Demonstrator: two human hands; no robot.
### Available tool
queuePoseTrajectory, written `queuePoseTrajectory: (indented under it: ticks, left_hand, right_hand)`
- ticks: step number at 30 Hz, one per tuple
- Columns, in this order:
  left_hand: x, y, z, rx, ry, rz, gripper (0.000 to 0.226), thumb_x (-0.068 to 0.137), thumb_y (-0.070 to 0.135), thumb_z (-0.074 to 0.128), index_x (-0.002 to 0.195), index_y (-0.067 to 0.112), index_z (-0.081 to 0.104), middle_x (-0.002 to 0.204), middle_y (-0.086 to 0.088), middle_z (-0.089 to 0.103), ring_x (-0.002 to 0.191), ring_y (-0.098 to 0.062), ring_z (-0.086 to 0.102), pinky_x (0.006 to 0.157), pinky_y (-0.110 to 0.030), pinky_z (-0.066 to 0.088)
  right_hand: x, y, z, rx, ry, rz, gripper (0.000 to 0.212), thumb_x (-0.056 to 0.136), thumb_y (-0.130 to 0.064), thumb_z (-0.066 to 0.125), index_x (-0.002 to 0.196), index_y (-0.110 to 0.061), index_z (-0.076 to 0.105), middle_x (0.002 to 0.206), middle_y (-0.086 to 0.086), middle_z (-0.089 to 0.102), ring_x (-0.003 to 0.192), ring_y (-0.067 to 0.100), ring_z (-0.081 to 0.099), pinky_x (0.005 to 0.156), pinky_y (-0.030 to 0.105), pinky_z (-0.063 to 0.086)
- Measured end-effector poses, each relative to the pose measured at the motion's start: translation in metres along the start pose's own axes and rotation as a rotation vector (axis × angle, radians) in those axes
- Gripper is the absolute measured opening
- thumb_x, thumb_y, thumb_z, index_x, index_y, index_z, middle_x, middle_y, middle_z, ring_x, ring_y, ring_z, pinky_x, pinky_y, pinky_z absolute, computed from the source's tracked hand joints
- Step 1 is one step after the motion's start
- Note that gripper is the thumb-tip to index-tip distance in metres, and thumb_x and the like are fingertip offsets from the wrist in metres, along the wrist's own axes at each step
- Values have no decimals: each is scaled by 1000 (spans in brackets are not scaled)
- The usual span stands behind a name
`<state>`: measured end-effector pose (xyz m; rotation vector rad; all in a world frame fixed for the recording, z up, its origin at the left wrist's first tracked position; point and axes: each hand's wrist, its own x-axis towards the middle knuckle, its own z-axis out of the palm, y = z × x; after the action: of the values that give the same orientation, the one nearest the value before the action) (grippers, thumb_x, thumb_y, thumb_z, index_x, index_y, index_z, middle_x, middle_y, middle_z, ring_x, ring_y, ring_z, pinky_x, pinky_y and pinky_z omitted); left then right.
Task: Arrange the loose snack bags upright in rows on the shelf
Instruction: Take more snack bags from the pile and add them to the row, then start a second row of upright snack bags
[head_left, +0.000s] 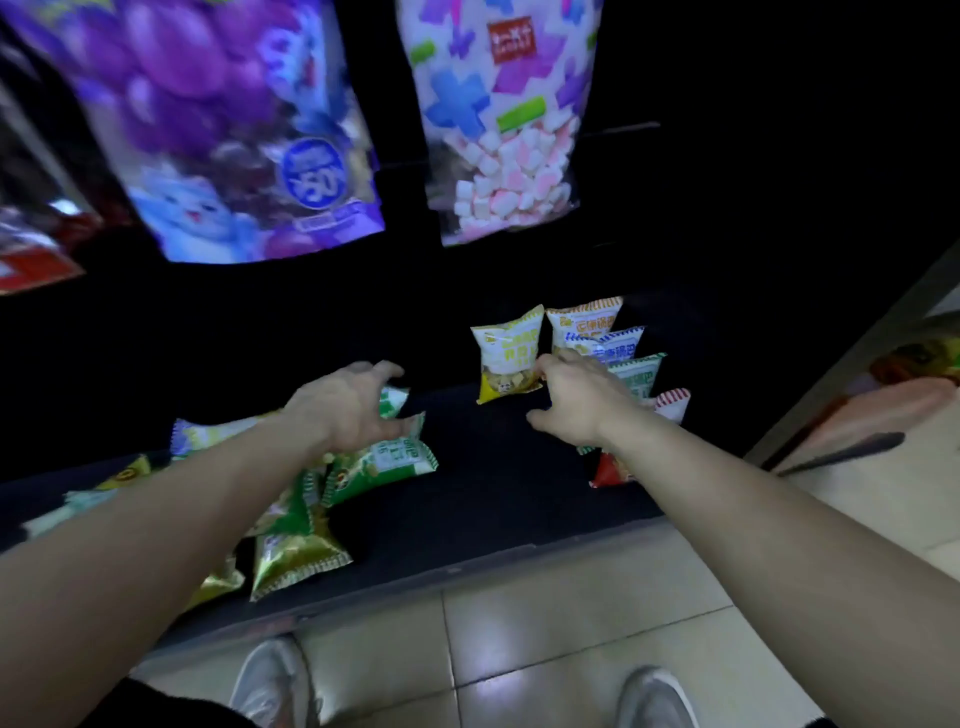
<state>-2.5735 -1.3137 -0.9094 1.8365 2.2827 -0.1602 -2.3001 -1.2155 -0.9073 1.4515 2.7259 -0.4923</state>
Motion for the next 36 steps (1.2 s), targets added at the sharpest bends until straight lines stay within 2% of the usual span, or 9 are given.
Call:
queuePoseTrajectory:
  ticks: [8, 14, 19, 21, 24, 29, 32, 34, 36]
  left_hand:
    - [-101, -80, 21, 13, -73, -113, 81, 82, 61, 61, 149, 33, 24, 150, -5, 37, 123, -27, 51, 89, -38, 46]
    - [-110, -132, 44, -97, -151, -173, 82, 85, 57, 62, 151, 30, 21, 152, -8, 32, 121, -29, 52, 91, -35, 41]
    - [-84, -139, 57, -141, -151, -145, 78, 86, 54, 62, 150, 31, 23, 149, -5, 35, 122, -28, 50, 87, -33, 40]
    - [-76, -139, 62, -167, -153, -133, 78, 87, 53, 62, 151, 30, 23, 148, -4, 36, 123, -28, 49, 94, -36, 43]
    - [-67, -137, 64, -209, -147, -129, 78, 86, 54, 62, 150, 31, 24, 149, -3, 36, 125, -27, 48, 100, -39, 43]
    - [-60, -137, 63, -271, -139, -148, 76, 85, 55, 61, 149, 32, 26, 150, 0, 37, 130, -24, 44, 104, -41, 41]
    - [-57, -130, 63, -278, -133, -130, 75, 86, 55, 61, 149, 31, 27, 150, -1, 37, 129, -24, 44, 101, -35, 40]
    - [-65, -114, 53, -290, -111, -87, 75, 87, 54, 61, 149, 31, 26, 150, -1, 37, 128, -24, 45, 99, -34, 40]
    - [-67, -111, 48, -302, -101, -79, 75, 87, 53, 61, 149, 31, 26, 150, -2, 36, 129, -25, 45, 102, -36, 40]
  right_hand:
    - [-10, -91, 46, -30, -101, -82, 71, 87, -44, 67, 147, -22, 37, 148, 8, 39, 135, 29, 37, 102, 45, 42]
    - [21, -124, 113, -13, -213, -74, 66, 88, -46, 64, 143, -19, 40, 136, 8, 45, 123, 30, 45, 95, 46, 46]
    - [67, -125, 166, 94, -288, 42, 57, 90, -47, 61, 135, -16, 45, 126, 11, 50, 113, 33, 51, 87, 43, 49]
    - [87, -124, 184, 167, -292, 116, 56, 92, -48, 58, 135, -14, 45, 127, 14, 50, 112, 35, 51, 90, 45, 49]
    - [111, -121, 207, 307, -315, 265, 75, 95, -57, 51, 149, -9, 30, 146, 18, 41, 127, 38, 45, 99, 47, 44]
    - [130, -128, 226, 558, -359, 432, 94, 92, -67, 48, 154, -2, 20, 154, 17, 37, 132, 35, 44, 93, 36, 43]
    - [131, -124, 226, 622, -289, 447, 77, 86, -66, 60, 126, 0, 54, 116, 12, 63, 94, 27, 62, 66, 31, 47]
    - [114, -111, 203, 634, -225, 427, 66, 78, -67, 69, 103, -6, 61, 102, 5, 64, 81, 21, 61, 57, 29, 45]
    - [107, -104, 191, 657, -180, 414, 58, 70, -64, 78, 92, -13, 63, 96, 1, 65, 76, 15, 60, 56, 27, 46]
